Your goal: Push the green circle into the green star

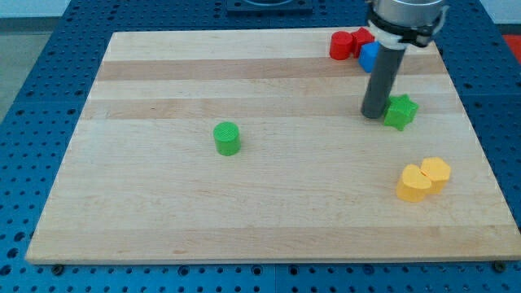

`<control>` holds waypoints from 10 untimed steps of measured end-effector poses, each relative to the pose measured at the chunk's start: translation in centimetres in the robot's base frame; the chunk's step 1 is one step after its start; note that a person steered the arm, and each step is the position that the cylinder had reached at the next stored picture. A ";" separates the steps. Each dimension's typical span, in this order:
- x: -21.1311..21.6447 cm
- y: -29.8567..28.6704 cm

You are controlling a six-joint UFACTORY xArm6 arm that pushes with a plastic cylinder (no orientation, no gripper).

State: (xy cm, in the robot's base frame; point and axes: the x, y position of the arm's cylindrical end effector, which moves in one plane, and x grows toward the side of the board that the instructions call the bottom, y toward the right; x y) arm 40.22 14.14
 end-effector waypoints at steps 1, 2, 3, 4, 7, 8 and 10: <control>-0.5 -5.3; -0.5 -11.2; -0.4 -16.9; 1.3 -20.7; 7.7 -30.0; 7.7 -29.9; 7.2 -26.0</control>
State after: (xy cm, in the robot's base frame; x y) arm 47.41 -11.83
